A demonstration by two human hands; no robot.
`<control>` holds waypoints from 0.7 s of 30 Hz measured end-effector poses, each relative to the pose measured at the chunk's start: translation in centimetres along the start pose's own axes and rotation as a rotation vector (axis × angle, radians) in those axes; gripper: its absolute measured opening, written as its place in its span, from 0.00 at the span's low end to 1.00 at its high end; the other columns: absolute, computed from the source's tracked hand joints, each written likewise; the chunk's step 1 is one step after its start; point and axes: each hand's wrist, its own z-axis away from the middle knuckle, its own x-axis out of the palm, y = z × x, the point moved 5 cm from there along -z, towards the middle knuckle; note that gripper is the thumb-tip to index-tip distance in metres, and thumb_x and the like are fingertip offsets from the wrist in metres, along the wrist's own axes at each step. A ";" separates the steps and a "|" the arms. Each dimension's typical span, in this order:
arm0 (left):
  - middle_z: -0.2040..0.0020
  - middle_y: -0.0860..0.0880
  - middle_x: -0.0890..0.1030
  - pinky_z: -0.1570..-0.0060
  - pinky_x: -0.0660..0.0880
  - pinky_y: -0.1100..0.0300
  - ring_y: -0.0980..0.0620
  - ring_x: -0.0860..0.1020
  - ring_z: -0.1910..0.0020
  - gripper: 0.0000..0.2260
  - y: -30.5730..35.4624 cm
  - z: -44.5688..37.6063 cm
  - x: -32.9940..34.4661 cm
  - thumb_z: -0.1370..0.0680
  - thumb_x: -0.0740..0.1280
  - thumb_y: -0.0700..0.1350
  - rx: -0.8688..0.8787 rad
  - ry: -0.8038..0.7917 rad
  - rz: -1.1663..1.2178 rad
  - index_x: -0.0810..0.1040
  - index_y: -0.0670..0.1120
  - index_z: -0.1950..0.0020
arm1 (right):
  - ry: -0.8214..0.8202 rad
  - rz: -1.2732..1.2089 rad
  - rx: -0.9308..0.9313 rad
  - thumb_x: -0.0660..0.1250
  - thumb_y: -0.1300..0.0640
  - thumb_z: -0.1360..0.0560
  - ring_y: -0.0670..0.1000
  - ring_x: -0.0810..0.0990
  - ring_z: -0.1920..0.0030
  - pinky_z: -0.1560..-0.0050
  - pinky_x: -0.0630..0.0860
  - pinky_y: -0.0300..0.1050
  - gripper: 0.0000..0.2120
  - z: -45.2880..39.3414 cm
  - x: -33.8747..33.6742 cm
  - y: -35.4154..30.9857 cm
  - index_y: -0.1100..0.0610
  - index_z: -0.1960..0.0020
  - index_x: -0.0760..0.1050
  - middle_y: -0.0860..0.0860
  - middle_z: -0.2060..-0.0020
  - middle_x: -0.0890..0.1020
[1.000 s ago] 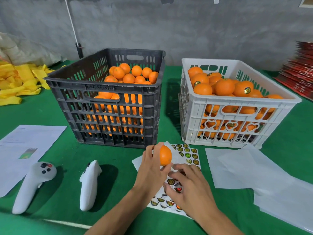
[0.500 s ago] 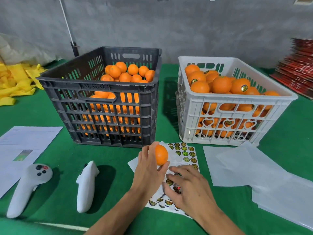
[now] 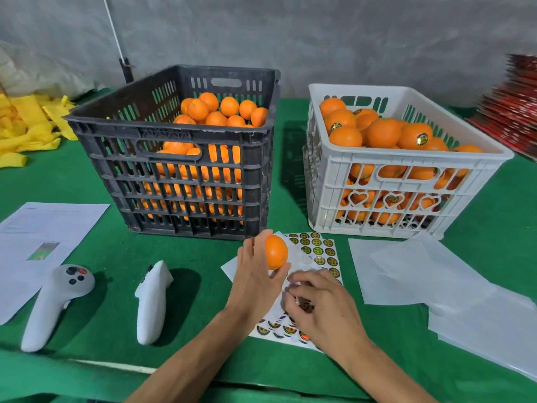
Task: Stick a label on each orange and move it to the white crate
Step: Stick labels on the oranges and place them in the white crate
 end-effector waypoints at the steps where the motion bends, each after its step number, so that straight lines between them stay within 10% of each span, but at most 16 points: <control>1: 0.34 0.53 0.64 0.42 0.67 0.59 0.54 0.65 0.39 0.32 0.0 0.0 0.0 0.20 0.72 0.53 0.002 -0.003 -0.004 0.57 0.57 0.22 | -0.016 -0.059 0.043 0.74 0.51 0.25 0.45 0.77 0.47 0.45 0.77 0.46 0.04 0.0 0.1 0.3 0.49 0.54 0.88 0.39 0.49 0.83; 10: 0.34 0.54 0.63 0.43 0.66 0.60 0.56 0.64 0.40 0.33 0.2 0.0 0.1 0.20 0.72 0.53 0.025 -0.003 -0.025 0.56 0.60 0.23 | -0.105 -0.366 0.243 0.75 0.54 0.26 0.40 0.76 0.42 0.39 0.67 0.33 0.05 -0.5 0.5 1.7 0.46 0.60 0.86 0.36 0.51 0.82; 15: 0.35 0.56 0.63 0.45 0.69 0.60 0.55 0.65 0.39 0.33 0.0 0.1 0.0 0.20 0.72 0.54 0.021 -0.020 -0.003 0.56 0.61 0.23 | -0.172 -0.553 0.407 0.72 0.57 0.23 0.43 0.84 0.51 0.48 0.78 0.38 0.08 -1.8 -0.5 3.4 0.50 0.60 0.85 0.40 0.55 0.86; 21: 0.33 0.57 0.63 0.43 0.69 0.63 0.56 0.66 0.37 0.32 -0.1 -0.4 0.0 0.20 0.72 0.54 0.029 -0.042 -0.009 0.57 0.61 0.22 | 0.242 -0.094 0.166 0.68 0.57 0.19 0.43 0.79 0.55 0.55 0.77 0.40 0.06 -6.9 -3.5 1.8 0.53 0.53 0.82 0.44 0.54 0.82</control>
